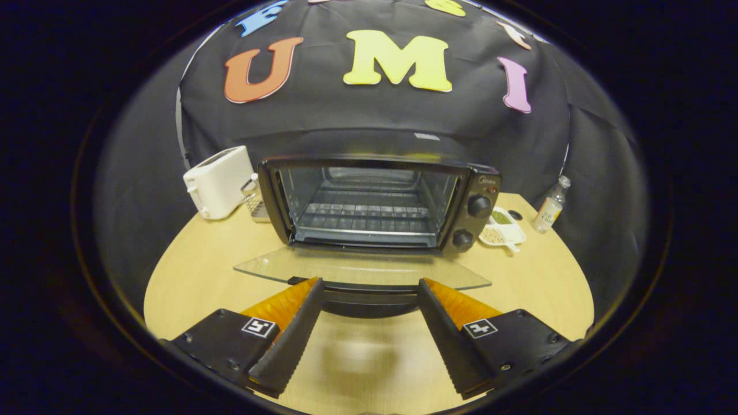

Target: Open the toaster oven, put the food inside, and close the toaster oven door.

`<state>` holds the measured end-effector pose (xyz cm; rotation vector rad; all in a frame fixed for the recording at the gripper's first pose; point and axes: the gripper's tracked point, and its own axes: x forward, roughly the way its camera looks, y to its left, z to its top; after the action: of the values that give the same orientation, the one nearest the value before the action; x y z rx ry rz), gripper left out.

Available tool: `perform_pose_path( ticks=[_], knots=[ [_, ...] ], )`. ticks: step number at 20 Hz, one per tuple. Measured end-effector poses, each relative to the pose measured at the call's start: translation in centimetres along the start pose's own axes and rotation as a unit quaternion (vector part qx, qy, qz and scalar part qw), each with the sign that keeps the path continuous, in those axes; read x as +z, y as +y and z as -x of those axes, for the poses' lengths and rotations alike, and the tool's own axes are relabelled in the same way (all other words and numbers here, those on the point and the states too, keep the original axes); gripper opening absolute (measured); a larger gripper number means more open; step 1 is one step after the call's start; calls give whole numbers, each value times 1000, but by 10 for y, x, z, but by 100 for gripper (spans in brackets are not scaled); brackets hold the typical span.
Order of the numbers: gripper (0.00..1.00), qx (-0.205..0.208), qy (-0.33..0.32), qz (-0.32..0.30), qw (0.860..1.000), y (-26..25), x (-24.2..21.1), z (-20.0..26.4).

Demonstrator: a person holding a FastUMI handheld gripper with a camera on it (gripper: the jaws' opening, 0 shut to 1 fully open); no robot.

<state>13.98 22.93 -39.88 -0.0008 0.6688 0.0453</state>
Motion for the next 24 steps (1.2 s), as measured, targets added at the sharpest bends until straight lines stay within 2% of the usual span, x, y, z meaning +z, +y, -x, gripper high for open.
perform_pose_path(
  ticks=[4, 11, 14, 17, 19, 24],
  knots=[
    [100, 6, 49, 15, 999, 3, -43, -10],
    [100, 15, 90, -6, 996, 2, -78, -29],
    [100, 15, 92, 8, 996, 1, -85, -32],
    [100, 19, 85, 6, 996, 1, -84, -32],
    [100, 35, 72, -6, 997, 1, -79, -28],
    [100, 33, 24, 11, 999, -59, -47, 1]
  ],
)
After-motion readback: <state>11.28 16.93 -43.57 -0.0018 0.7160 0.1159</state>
